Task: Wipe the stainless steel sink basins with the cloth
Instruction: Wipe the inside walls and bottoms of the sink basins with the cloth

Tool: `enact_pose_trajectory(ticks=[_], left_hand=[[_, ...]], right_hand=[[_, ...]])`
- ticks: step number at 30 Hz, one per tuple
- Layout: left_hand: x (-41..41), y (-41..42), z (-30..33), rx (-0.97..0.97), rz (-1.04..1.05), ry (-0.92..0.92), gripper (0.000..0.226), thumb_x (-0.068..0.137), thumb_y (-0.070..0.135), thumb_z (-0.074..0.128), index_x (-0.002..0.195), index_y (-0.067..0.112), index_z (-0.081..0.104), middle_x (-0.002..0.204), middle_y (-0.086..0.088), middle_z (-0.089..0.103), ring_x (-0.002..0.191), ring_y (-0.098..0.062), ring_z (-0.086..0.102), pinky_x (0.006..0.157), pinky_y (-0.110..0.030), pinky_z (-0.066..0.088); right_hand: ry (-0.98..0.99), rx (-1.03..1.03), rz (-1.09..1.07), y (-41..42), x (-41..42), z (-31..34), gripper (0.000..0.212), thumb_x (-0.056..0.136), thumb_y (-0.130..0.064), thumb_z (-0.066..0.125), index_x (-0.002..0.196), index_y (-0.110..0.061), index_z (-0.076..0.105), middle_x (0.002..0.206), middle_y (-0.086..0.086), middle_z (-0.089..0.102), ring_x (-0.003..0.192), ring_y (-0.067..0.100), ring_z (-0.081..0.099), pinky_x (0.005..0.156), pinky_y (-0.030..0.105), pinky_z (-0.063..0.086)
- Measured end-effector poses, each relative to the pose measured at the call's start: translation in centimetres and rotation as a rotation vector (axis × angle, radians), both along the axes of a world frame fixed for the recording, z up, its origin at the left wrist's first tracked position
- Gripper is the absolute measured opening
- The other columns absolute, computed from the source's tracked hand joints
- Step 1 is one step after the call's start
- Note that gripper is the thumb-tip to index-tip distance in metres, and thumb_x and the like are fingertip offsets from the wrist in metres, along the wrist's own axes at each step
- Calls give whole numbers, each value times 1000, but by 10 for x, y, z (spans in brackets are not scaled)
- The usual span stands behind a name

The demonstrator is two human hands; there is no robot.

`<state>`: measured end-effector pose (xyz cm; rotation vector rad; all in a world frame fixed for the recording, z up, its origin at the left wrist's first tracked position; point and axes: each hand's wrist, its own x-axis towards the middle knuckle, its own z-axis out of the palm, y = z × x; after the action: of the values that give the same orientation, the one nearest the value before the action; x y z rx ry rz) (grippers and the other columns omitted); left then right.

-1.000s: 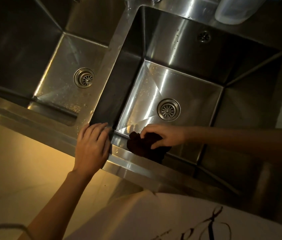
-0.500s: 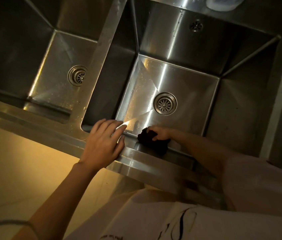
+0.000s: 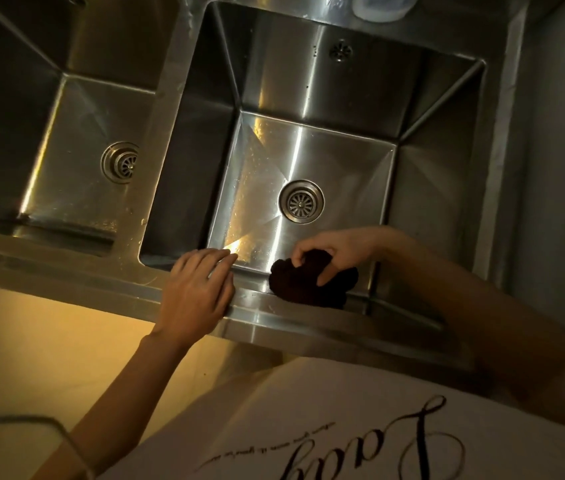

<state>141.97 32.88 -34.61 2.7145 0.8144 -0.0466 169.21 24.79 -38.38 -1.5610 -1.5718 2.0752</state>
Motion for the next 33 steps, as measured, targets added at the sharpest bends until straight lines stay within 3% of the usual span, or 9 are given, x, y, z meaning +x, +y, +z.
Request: enact_pose_trajectory(ticks=[4,7,11,17,21,25,30,33], left_hand=[[0,3,0,5,-3,-12,42,93,28,39,117,4,65,114,-14,67,105,-32,63,92,-46,46],[-2,4,-2,8,2,-18,41,94,27,40,117,5,64,114,-13,66,105,-31,62,91,-44,46],[-3,3,-4,6,17,-28,39,94,27,40,117,5,64,114,-13,67,104,-30,62,91,-43,46],[0,3,-1,-4,22,-9,40,94,26,39,116,4,65,112,-13,68,102,-31,64,91,-43,48],[3,3,3,-19,22,4,42,94,27,38,115,3,66,111,-14,68,102,-32,64,91,-44,47],[6,2,6,-58,45,27,46,94,31,37,114,2,67,110,-16,68,102,-34,64,91,-47,47],[7,2,8,-55,22,75,48,93,34,38,115,2,66,111,-16,68,103,-35,63,91,-46,46],[5,2,5,-48,-7,96,47,93,35,38,116,3,65,113,-16,67,104,-34,62,92,-46,46]], right_hand=[[-42,-35,-59,-9,-5,-20,45,80,-3,70,109,-31,52,117,4,53,107,22,52,93,42,47],[-195,-102,16,-3,-12,-58,50,82,-2,67,126,-17,49,126,9,49,112,25,48,96,38,45],[-330,-167,148,14,-19,-102,57,82,-3,66,134,-13,46,136,11,46,124,28,45,95,30,40],[-449,-182,88,3,-26,-133,56,85,-4,64,136,-11,43,138,14,46,126,31,46,104,40,42],[-391,-155,66,0,-19,-114,54,84,-5,65,134,-12,45,136,14,48,123,30,48,102,41,44],[-315,-61,93,-3,-11,-56,52,84,-8,67,130,-16,47,130,10,50,117,28,50,99,41,46],[-220,79,-59,-30,1,17,43,82,-8,69,119,-22,51,126,4,50,114,23,48,98,39,43],[-211,33,-79,-36,2,14,44,83,-6,67,122,-18,50,128,6,50,117,25,48,101,42,42]])
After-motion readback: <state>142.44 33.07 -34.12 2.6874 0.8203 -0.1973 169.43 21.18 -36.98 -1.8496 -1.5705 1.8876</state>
